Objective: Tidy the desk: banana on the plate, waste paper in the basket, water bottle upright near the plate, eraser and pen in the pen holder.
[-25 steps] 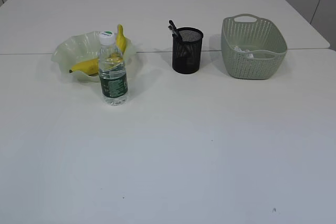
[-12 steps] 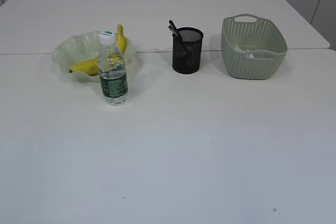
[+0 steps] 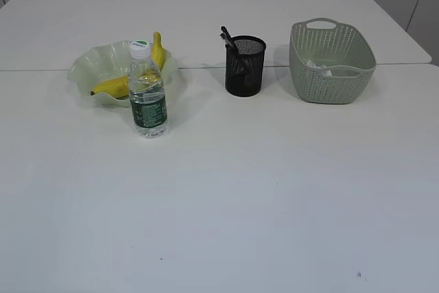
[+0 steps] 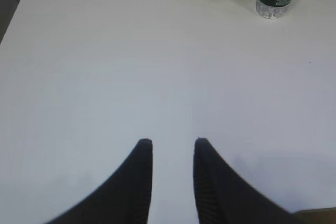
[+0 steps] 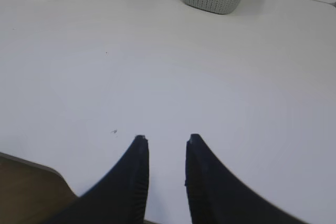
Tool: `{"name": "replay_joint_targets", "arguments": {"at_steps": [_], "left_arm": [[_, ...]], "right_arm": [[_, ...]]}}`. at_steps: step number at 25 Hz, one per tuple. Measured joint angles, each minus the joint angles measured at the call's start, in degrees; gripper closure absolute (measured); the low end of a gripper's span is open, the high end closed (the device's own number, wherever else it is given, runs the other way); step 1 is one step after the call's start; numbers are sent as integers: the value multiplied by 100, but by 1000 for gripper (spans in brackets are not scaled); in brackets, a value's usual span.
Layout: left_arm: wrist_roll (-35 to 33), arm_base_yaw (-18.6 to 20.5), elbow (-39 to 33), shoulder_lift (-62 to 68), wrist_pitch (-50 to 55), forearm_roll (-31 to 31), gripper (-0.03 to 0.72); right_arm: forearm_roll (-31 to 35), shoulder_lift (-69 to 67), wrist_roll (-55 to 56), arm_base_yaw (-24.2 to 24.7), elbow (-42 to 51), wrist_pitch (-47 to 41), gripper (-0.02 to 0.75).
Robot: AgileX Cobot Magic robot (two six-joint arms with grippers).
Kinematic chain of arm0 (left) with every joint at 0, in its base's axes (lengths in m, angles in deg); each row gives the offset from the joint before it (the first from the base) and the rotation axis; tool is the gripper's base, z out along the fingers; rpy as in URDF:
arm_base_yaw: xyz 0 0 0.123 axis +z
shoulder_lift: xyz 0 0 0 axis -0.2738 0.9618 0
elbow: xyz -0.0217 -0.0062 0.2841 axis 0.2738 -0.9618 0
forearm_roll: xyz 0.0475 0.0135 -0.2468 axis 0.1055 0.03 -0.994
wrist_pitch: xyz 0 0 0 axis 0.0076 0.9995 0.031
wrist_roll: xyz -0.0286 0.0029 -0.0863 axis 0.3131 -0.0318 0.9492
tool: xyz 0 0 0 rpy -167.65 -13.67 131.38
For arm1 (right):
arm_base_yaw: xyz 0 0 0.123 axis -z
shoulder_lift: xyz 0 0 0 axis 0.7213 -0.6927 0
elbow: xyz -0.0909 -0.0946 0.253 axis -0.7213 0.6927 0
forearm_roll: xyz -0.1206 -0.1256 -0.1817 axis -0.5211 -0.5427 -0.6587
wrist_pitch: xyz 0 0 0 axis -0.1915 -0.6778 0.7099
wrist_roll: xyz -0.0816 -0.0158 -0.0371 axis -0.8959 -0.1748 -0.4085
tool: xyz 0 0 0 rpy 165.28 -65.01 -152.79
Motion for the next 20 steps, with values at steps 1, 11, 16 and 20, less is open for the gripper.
{"name": "replay_joint_targets", "arguments": {"at_steps": [1, 11, 16, 20], "left_arm": [[0, 0, 0, 0, 0, 0, 508], [0, 0, 0, 0, 0, 0, 508], [0, 0, -9, 0, 0, 0, 508], [0, 0, -9, 0, 0, -61, 508]], "right_arm": [[0, 0, 0, 0, 0, 0, 545], [0, 0, 0, 1433, 0, 0, 545], [0, 0, 0, 1849, 0, 0, 545], [0, 0, 0, 1857, 0, 0, 546]]}}
